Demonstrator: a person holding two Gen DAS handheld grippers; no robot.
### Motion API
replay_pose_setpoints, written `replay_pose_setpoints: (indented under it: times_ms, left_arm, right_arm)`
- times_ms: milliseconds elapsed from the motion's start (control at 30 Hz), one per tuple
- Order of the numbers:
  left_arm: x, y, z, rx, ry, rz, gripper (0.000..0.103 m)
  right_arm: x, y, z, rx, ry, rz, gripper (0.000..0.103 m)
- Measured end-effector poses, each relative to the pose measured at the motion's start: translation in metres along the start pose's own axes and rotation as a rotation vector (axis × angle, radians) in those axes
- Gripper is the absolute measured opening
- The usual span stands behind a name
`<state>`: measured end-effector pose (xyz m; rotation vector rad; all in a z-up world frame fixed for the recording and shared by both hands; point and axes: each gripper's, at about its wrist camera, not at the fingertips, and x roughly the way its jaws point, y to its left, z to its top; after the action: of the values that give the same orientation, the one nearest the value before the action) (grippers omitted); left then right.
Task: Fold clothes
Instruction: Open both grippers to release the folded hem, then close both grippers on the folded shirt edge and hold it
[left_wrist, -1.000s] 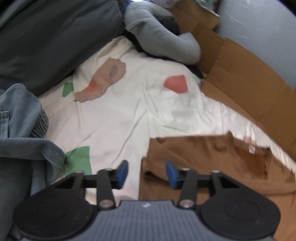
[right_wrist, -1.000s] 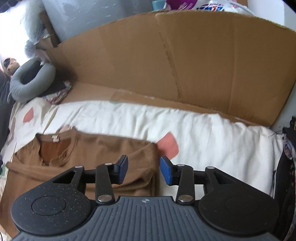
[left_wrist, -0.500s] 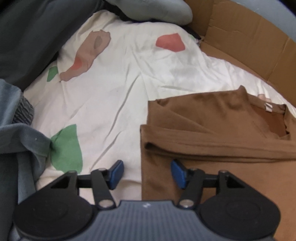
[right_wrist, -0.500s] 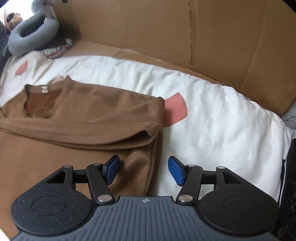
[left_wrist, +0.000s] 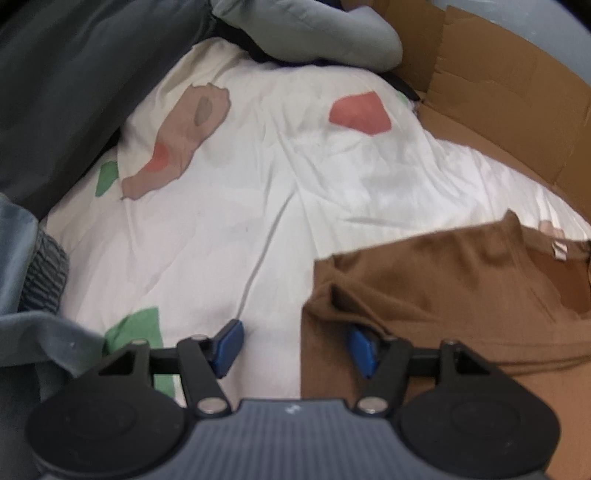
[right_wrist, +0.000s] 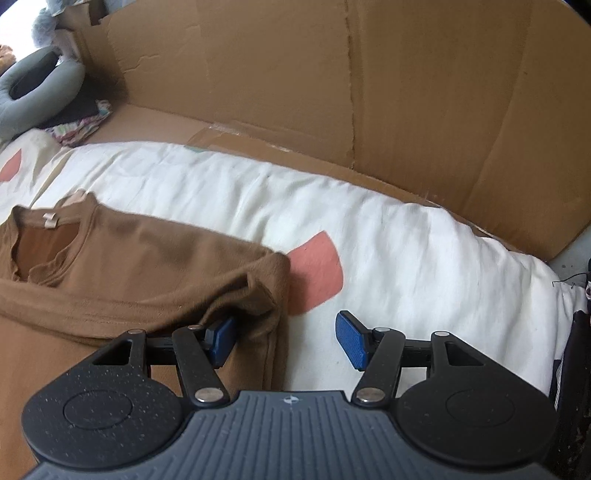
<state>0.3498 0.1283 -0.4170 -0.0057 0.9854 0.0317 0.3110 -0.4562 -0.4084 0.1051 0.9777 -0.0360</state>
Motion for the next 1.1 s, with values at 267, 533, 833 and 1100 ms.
replay_pose_setpoints:
  times_ms: [267,533,833,1100]
  left_arm:
    - [-0.006,0.002,0.001,-0.006,-0.039,0.002,0.055]
    - [-0.013,0.005,-0.005,0.012,-0.045,-0.006,0.051]
    - [-0.004,-0.005,0.000,0.033,-0.064,-0.024,0.043]
    - [-0.007,-0.012,-0.001,0.054,-0.094,-0.022,0.011]
  right_arm:
    - [-0.002,0.001,0.002,0.012,-0.033,-0.017,0.062]
    - [-0.011,0.007,-0.001,-0.005,-0.058,0.006,0.057]
    - [-0.003,0.024,0.003,-0.097,-0.066,0.017,0.050]
    - [-0.006,0.024,0.007,-0.094,-0.093,-0.029,0.021]
